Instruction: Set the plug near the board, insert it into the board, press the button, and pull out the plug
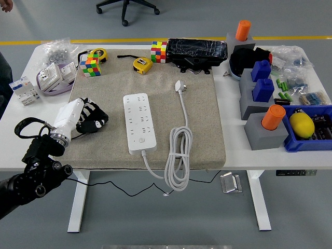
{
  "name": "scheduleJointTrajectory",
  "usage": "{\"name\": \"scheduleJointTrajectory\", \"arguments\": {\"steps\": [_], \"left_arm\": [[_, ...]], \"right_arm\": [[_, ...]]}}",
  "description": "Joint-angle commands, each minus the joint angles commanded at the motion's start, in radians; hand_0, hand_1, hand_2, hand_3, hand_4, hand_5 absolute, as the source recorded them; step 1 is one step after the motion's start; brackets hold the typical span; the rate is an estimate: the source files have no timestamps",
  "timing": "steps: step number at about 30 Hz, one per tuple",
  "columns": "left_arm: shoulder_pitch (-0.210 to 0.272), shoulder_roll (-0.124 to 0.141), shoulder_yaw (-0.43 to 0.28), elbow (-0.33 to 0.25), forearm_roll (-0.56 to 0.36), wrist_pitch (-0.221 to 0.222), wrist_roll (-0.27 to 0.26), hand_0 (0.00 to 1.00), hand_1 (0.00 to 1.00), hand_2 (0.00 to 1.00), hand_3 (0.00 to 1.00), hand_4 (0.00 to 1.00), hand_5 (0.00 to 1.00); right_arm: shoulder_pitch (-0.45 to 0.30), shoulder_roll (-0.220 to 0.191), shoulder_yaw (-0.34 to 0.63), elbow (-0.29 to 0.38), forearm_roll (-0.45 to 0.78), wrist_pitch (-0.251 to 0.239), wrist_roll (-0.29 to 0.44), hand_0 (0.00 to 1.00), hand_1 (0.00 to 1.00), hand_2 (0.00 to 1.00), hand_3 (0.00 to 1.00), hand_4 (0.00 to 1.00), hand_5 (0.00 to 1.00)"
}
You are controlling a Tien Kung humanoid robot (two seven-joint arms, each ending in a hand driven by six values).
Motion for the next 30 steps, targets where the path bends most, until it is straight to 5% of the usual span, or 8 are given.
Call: {"name": "scheduleJointTrajectory", "arguments": {"steps": [11,21,30], "left_arm": [[-0.006,0.015,0.005,-0.039,-0.081,-0.026,-0.146,0.306,0.310,0.368,0.534,0.649,0.002],[-0.065,0.031,0.125,-0.046,-0.158,-0.070,-0.317,0.318,0.314,0.366,0.527,0.639,0.002],[-0.120,0.032,0.216,-0.006,-0.157,-0.048,-0.363,0.333,0.324,0.371,0.528,0.636,0.002]], "right_arm": [[-0.001,-0.001,-0.004,0.001,0.001,-0.003,0.005,0.621,0.682,0.658,0.565,0.975,0.587],[0.001,-0.002,-0.003,0.002,0.002,-0.004,0.009,0.622,0.681,0.658,0.564,0.975,0.586],[0.006,-0.004,-0.010,0.004,0.003,-0.004,0.010,0.620,0.680,0.658,0.564,0.974,0.586]]}}
